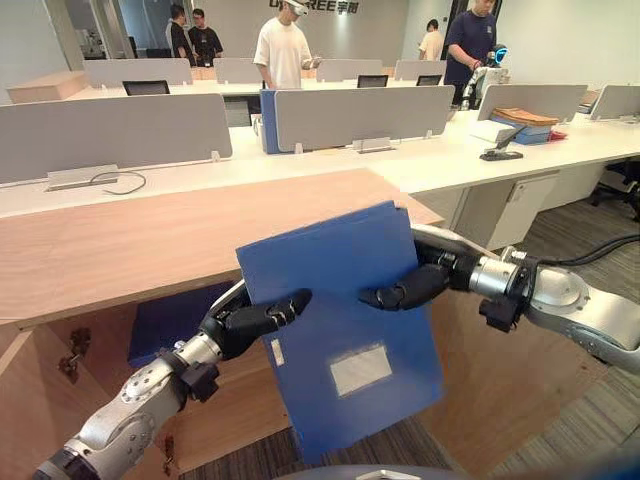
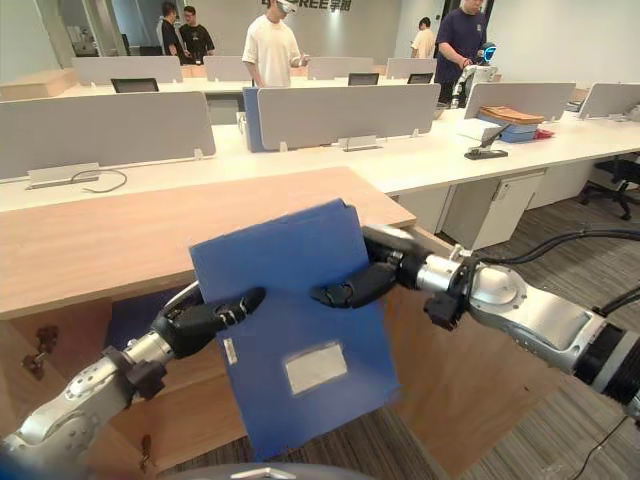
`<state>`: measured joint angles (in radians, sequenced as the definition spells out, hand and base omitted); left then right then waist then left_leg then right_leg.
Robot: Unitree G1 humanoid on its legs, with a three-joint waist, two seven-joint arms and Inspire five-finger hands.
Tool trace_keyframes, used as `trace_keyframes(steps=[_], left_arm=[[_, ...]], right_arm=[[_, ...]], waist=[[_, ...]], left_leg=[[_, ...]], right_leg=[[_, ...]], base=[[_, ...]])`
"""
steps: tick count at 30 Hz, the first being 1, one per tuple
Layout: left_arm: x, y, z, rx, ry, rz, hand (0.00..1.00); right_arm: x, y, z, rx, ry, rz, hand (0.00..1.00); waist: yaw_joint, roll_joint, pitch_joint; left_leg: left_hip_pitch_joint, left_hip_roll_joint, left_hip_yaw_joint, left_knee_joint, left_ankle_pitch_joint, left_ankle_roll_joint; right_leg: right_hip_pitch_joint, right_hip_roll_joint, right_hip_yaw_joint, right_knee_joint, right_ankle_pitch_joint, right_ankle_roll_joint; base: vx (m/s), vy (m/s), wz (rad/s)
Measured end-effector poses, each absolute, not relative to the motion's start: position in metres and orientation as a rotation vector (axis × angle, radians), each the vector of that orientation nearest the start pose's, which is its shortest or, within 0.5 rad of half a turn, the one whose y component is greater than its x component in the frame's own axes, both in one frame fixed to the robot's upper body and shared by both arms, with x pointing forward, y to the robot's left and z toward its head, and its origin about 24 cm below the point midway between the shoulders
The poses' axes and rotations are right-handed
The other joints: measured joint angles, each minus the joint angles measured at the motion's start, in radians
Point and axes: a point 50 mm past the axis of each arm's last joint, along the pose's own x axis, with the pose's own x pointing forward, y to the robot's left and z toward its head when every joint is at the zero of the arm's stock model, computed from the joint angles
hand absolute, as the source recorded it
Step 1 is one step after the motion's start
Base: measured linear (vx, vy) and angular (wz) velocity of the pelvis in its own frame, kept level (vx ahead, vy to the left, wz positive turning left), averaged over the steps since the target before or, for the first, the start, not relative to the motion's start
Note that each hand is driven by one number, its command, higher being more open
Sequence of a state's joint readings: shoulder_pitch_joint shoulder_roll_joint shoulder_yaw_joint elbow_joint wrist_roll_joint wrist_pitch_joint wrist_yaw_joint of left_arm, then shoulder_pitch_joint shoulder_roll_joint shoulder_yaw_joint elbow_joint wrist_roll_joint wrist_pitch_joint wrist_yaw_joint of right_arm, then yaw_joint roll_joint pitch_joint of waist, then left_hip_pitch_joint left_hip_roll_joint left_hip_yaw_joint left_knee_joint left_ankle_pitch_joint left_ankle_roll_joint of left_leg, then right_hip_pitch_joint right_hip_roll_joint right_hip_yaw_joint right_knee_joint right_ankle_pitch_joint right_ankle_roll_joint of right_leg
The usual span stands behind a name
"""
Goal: Walk over to the cabinet, pick up the folder, carry it to the office cabinet, place the folder inside the office cabinet, then close the office cabinet door
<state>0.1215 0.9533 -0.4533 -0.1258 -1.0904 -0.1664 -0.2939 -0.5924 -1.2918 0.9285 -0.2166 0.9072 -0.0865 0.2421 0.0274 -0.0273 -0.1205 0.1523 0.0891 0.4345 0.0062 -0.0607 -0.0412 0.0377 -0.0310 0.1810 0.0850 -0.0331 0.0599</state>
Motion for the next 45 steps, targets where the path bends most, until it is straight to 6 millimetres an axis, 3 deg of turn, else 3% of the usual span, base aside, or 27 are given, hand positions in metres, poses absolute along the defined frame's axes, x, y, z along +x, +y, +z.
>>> trace_keyframes(steps=[4,10,11,19,22,25,26,29,31,33,37,38,39,41,45], left_arm=[[0.203,0.217,0.051,-0.234,0.244,-0.59,0.0],[0.205,0.214,0.053,-0.272,0.209,-0.587,0.0],[0.206,0.214,0.053,-0.272,0.203,-0.589,1.0],[0.202,0.219,0.044,-0.232,0.233,-0.583,1.0],[0.188,0.218,0.025,-0.26,0.31,-0.574,1.0],[0.168,0.2,-0.004,-0.339,0.406,-0.63,1.0],[0.163,0.192,-0.009,-0.343,0.424,-0.679,1.0],[0.138,0.141,-0.039,-0.44,0.524,-0.864,1.0],[0.129,0.128,-0.056,-0.481,0.585,-0.872,1.0],[0.119,0.133,-0.078,-0.465,0.681,-0.81,1.0],[0.089,0.171,-0.119,-0.327,0.922,-0.635,1.0],[0.081,0.181,-0.128,-0.296,0.978,-0.575,1.0],[0.083,0.185,-0.129,-0.278,0.972,-0.55,1.0],[0.082,0.192,-0.139,-0.238,0.998,-0.444,1.0],[0.076,0.203,-0.153,-0.173,1.056,-0.266,1.0]], right_arm=[[0.254,-0.18,0.131,-0.372,0.18,0.938,0.0],[0.258,-0.178,0.14,-0.344,0.119,0.931,0.0],[0.258,-0.177,0.141,-0.339,0.112,0.93,0.0],[0.257,-0.173,0.138,-0.329,0.102,0.953,0.0],[0.255,-0.161,0.153,-0.497,-0.017,1.005,0.0],[0.246,-0.136,0.192,-0.679,-0.311,1.042,0.0],[0.243,-0.129,0.2,-0.693,-0.388,1.045,0.0],[0.212,-0.09,0.234,-0.644,-0.868,1.055,0.0],[0.194,-0.079,0.243,-0.63,-1.051,1.059,0.0],[0.185,-0.074,0.237,-0.657,-1.11,1.093,0.0],[0.196,-0.072,0.184,-0.76,-0.886,1.149,0.0],[0.203,-0.077,0.16,-0.816,-0.757,1.162,0.0],[0.207,-0.081,0.149,-0.854,-0.689,1.163,0.0],[0.222,-0.103,0.107,-1.033,-0.442,1.17,0.0],[0.231,-0.13,0.067,-1.186,-0.198,1.182,0.0]], waist=[[-0.001,0.001,-0.001],[0.011,-0.002,-0.002],[0.011,-0.003,-0.002],[0.014,-0.009,0.002],[0.011,-0.014,0.015],[0.007,-0.018,0.023],[0.006,-0.018,0.024],[-0.004,-0.019,0.04],[-0.005,-0.018,0.051],[-0.008,-0.019,0.05],[-0.011,-0.019,0.054],[-0.011,-0.019,0.058],[-0.011,-0.02,0.061],[-0.003,-0.015,0.087],[-0.006,-0.001,0.117]], left_leg=[[0.001,0.005,-0.007,0.001,0.0,-0.002],[0.001,0.012,-0.01,0.002,0.0,-0.003],[0.001,0.013,-0.01,0.002,0.0,-0.003],[0.002,0.013,-0.015,-0.002,0.0,-0.004],[0.002,0.012,-0.016,-0.004,0.0,-0.005],[0.001,0.011,-0.019,-0.008,-0.001,-0.005],[0.0,0.01,-0.021,-0.008,-0.001,-0.005],[-0.001,0.007,-0.022,-0.008,-0.001,-0.005],[-0.002,0.004,-0.024,-0.007,-0.001,-0.005],[-0.005,0.005,-0.03,-0.005,-0.001,-0.004],[-0.015,0.002,-0.034,-0.004,-0.002,0.0],[-0.026,-0.002,-0.04,-0.007,-0.002,0.001],[-0.031,-0.007,-0.045,-0.011,0.001,0.003],[-0.031,-0.022,-0.047,-0.022,0.013,0.02],[-0.033,-0.033,-0.048,-0.03,0.016,0.031]], right_leg=[[-0.002,0.005,-0.009,0.015,-0.012,-0.003],[-0.002,0.013,-0.013,0.018,-0.018,-0.007],[-0.001,0.013,-0.014,0.018,-0.019,-0.008],[0.001,0.013,-0.019,0.018,-0.026,-0.007],[0.0,0.013,-0.019,0.017,-0.027,-0.006],[-0.001,0.013,-0.022,0.015,-0.028,-0.004],[-0.001,0.012,-0.023,0.014,-0.028,-0.004],[-0.001,0.011,-0.024,0.012,-0.028,-0.003],[-0.001,0.012,-0.024,0.01,-0.028,-0.003],[-0.001,0.012,-0.026,0.006,-0.028,-0.003],[-0.008,0.008,-0.026,0.0,-0.029,-0.004],[-0.017,0.005,-0.029,0.0,-0.029,-0.004],[-0.024,0.002,-0.033,0.0,-0.028,-0.003],[-0.025,-0.005,-0.033,-0.004,-0.022,0.005],[-0.028,-0.014,-0.026,-0.013,-0.016,0.011]], base=[[0.01,-0.028,0.06],[0.0,0.0,0.0],[0.0,0.0,0.0],[0.0,0.0,0.0],[0.0,0.0,0.0],[0.0,0.002,0.01],[0.01,0.008,0.04],[0.0,0.0,0.0],[0.0,0.003,0.02],[-0.03,-0.001,0.05],[-0.05,-0.001,0.03],[-0.04,0.011,0.09],[-0.04,0.023,0.08],[-0.03,0.045,0.05],[0.02,0.044,-0.06]])
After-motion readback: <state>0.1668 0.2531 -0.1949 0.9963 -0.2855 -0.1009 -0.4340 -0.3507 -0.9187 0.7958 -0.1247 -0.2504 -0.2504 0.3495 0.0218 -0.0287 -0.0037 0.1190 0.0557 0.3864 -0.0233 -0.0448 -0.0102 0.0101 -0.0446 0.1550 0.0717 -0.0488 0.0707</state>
